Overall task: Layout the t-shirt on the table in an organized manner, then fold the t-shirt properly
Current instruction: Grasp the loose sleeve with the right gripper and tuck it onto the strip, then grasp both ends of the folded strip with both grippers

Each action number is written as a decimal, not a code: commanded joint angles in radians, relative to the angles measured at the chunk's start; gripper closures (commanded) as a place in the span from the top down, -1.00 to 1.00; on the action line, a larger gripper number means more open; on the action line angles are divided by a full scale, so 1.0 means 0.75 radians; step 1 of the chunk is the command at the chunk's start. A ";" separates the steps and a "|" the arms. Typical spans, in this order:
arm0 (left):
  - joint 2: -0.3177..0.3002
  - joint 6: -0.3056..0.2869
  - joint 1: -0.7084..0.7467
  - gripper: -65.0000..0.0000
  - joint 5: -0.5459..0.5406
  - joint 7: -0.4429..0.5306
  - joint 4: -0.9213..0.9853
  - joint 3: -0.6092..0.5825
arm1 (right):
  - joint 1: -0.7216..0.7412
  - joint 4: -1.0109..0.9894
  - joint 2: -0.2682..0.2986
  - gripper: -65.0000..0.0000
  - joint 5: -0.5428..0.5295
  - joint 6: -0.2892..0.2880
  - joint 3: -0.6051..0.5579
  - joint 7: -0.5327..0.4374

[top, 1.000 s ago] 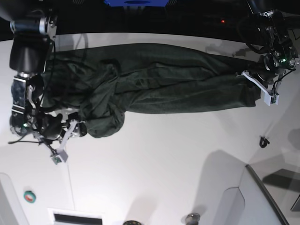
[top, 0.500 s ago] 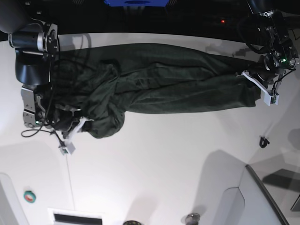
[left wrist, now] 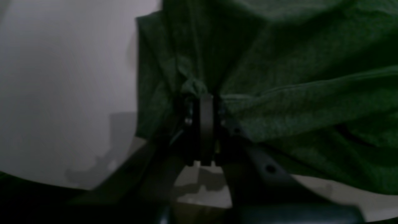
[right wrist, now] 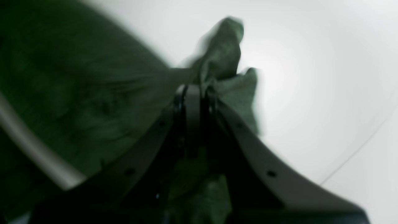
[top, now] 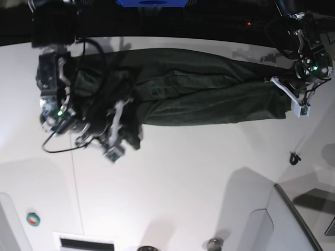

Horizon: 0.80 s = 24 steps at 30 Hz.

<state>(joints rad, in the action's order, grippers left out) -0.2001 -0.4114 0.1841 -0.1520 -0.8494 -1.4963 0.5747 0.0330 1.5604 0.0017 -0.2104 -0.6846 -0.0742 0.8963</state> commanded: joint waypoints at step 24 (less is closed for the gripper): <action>-0.029 0.003 -0.011 -0.46 -0.003 0.014 -0.154 0.016 | 0.084 -0.030 -0.026 -0.19 -0.023 -0.001 -0.544 -0.016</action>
<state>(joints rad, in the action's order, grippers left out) -0.2047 -0.4118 0.1848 -0.1501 -0.8536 -1.5906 0.5804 0.0711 1.5169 -0.0185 -0.2169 -0.6838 -0.4919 0.9058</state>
